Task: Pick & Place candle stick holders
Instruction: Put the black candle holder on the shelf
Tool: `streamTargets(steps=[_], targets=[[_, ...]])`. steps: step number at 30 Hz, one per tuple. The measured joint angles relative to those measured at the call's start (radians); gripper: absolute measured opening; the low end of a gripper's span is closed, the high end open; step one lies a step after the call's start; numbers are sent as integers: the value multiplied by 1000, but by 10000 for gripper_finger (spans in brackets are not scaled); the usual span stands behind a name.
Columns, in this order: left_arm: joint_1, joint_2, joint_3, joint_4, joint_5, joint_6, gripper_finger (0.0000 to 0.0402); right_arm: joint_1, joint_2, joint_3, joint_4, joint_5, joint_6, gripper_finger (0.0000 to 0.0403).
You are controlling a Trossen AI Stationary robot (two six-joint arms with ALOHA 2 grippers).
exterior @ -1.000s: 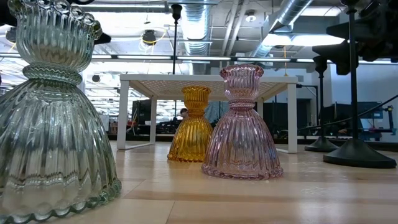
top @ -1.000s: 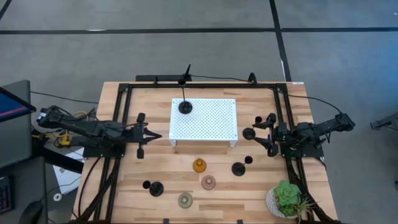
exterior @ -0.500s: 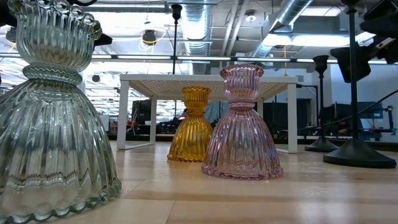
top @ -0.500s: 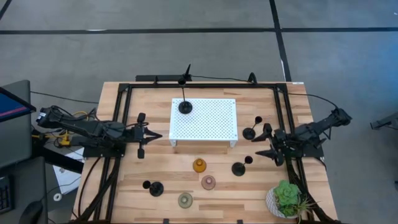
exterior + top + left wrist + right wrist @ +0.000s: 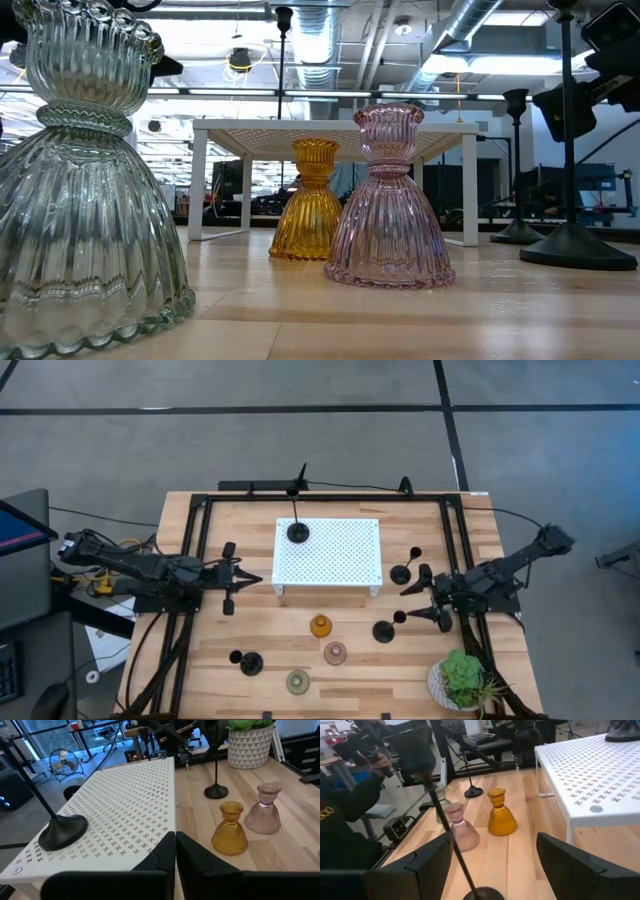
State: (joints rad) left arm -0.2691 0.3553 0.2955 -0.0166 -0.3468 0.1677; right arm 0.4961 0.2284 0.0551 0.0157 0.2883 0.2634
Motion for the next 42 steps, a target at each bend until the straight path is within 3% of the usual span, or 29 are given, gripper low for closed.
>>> streamTargets(steps=[13, 20, 34, 38, 42], targets=[[0, 0, 0, 3, 0, 0, 12, 14, 343, 0, 358, -1, 0, 276], [0, 0, 0, 3, 0, 0, 12, 14, 518, 1, 515, -53, 60, 276], [0, 0, 0, 3, 0, 0, 12, 26, 717, 2, 729, -84, 105, 275], [0, 0, 0, 3, 0, 0, 12, 41, 746, 20, 724, -81, 105, 250], [0, 0, 0, 3, 0, 0, 12, 40, 774, 50, 719, -80, 104, 187]])
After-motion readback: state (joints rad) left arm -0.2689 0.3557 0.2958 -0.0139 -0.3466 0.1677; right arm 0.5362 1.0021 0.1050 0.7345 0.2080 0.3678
